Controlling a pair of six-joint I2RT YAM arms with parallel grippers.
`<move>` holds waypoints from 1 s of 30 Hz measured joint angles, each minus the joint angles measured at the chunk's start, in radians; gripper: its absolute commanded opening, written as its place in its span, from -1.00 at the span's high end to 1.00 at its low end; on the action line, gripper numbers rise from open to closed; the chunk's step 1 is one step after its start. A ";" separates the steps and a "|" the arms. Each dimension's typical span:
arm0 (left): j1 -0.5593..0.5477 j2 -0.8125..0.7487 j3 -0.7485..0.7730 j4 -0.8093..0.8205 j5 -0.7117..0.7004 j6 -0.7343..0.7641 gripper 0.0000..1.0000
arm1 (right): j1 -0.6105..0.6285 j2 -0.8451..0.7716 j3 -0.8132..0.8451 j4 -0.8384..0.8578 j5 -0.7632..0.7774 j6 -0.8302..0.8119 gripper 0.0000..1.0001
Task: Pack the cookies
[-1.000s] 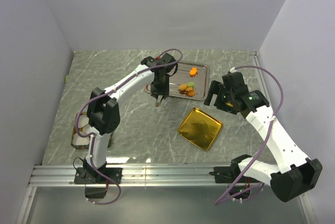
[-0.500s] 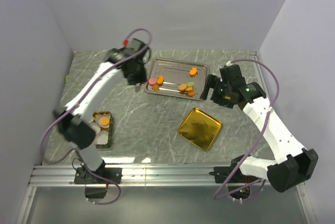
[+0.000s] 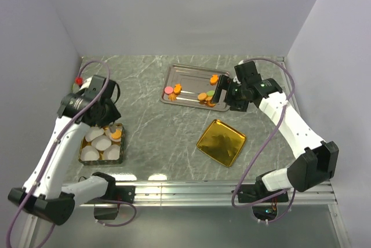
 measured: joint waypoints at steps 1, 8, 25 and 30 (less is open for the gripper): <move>0.016 -0.029 -0.032 -0.009 0.002 -0.012 0.23 | 0.003 0.005 0.000 0.003 -0.006 0.000 -1.00; 0.111 -0.166 -0.157 -0.047 0.012 -0.055 0.18 | 0.050 0.018 0.000 0.016 -0.044 0.002 -1.00; 0.303 -0.195 -0.261 -0.040 0.020 0.003 0.07 | 0.087 0.018 0.000 0.023 -0.060 -0.004 -1.00; 0.303 -0.197 -0.289 -0.018 0.021 0.019 -0.08 | 0.087 0.018 0.000 0.023 -0.060 -0.004 -1.00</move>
